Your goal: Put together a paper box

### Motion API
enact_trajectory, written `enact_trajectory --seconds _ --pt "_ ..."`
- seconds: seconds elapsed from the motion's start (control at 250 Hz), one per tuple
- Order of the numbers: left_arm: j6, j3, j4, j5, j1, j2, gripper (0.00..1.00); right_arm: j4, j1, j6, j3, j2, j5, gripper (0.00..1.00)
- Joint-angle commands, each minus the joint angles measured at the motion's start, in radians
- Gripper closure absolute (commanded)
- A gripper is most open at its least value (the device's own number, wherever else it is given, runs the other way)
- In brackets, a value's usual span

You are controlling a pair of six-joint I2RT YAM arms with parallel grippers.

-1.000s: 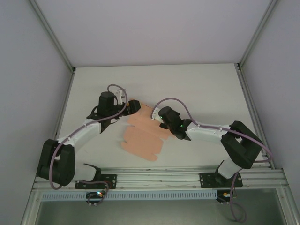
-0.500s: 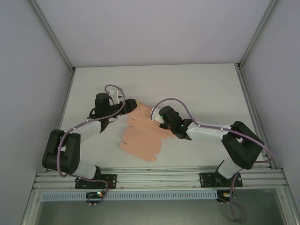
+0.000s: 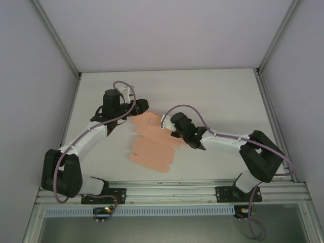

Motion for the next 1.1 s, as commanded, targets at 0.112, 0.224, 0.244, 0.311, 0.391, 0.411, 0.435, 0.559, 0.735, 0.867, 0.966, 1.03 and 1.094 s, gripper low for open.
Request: enact_trajectory --seconds 0.112,0.224,0.244,0.311,0.391,0.411,0.435,0.559,0.735,0.867,0.966,1.03,1.094 --pt "0.042 0.022 -0.111 -0.029 -0.041 0.025 0.54 -0.033 0.002 0.003 0.041 0.026 0.039 1.00" --pt "0.038 -0.001 -0.109 -0.037 -0.047 0.018 0.55 -0.039 0.000 0.009 0.052 0.029 0.041 1.00" --pt "0.035 -0.005 -0.112 -0.038 -0.047 0.018 0.57 -0.039 0.000 0.012 0.054 0.030 0.042 1.00" --pt "0.025 -0.011 -0.110 -0.035 -0.082 0.018 0.58 -0.048 0.000 0.015 0.065 0.038 0.046 1.00" --pt "0.015 -0.017 -0.093 -0.031 -0.102 0.027 0.59 -0.043 0.000 0.013 0.070 0.045 0.045 1.00" --pt "0.012 -0.018 -0.089 -0.026 -0.108 0.029 0.59 -0.042 0.000 0.011 0.070 0.045 0.043 1.00" --pt "0.007 -0.018 -0.081 -0.022 -0.112 0.035 0.59 -0.041 0.001 0.010 0.070 0.047 0.040 1.00" --pt "-0.031 -0.014 -0.038 -0.003 -0.130 0.066 0.60 -0.023 0.009 -0.005 0.062 0.044 0.030 1.00" --pt "-0.053 0.020 -0.022 -0.015 -0.148 0.122 0.62 0.005 0.021 -0.037 0.044 0.029 0.020 1.00" --pt "-0.100 0.013 0.037 -0.025 -0.155 0.148 0.66 0.039 0.028 -0.061 0.020 0.017 0.011 1.00" --pt "-0.131 -0.001 0.097 -0.025 -0.161 0.158 0.70 0.035 0.030 -0.057 0.015 0.014 -0.007 1.00" --pt "-0.142 0.000 0.104 -0.024 -0.162 0.162 0.71 0.043 0.034 -0.067 0.009 0.014 -0.011 1.00" --pt "-0.145 0.004 0.094 -0.039 -0.166 0.164 0.72 0.056 0.036 -0.074 0.001 0.012 -0.005 1.00"
